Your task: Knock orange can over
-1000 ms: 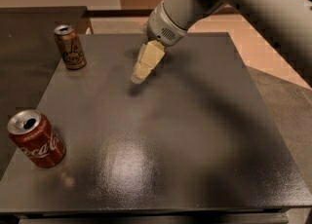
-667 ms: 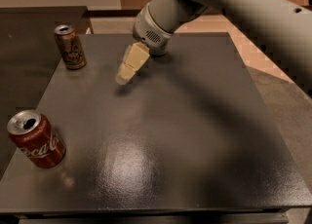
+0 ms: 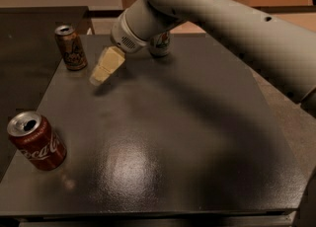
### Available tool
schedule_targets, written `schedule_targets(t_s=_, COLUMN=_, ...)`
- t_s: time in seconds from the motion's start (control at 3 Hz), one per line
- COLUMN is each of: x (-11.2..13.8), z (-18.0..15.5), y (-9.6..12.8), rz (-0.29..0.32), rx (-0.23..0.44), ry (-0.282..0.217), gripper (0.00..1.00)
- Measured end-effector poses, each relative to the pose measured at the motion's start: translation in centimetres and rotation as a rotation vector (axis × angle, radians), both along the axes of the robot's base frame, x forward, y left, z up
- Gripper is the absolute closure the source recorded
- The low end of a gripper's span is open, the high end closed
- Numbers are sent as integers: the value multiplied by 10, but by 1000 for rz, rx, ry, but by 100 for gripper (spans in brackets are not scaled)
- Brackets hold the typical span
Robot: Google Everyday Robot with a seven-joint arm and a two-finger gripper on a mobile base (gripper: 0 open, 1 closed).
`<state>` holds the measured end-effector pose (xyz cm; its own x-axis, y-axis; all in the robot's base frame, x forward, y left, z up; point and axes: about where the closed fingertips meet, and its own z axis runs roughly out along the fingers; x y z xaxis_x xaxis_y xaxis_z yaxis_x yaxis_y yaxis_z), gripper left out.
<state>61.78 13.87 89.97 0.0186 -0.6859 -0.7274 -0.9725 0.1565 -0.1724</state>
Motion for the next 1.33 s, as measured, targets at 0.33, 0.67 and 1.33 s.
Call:
schedule_targets(t_s=0.33, x=7, z=-2, y=28, rz=-5, rx=48, ry=12, gripper=0)
schedule_targets(t_s=0.67, x=17, z=-7, y=56, rz=-16, rx=79, ry=28, gripper=0)
schedule_targets(t_s=1.33, x=43, z=-8, y=90, rz=-65, rx=103, ry=29, gripper=0)
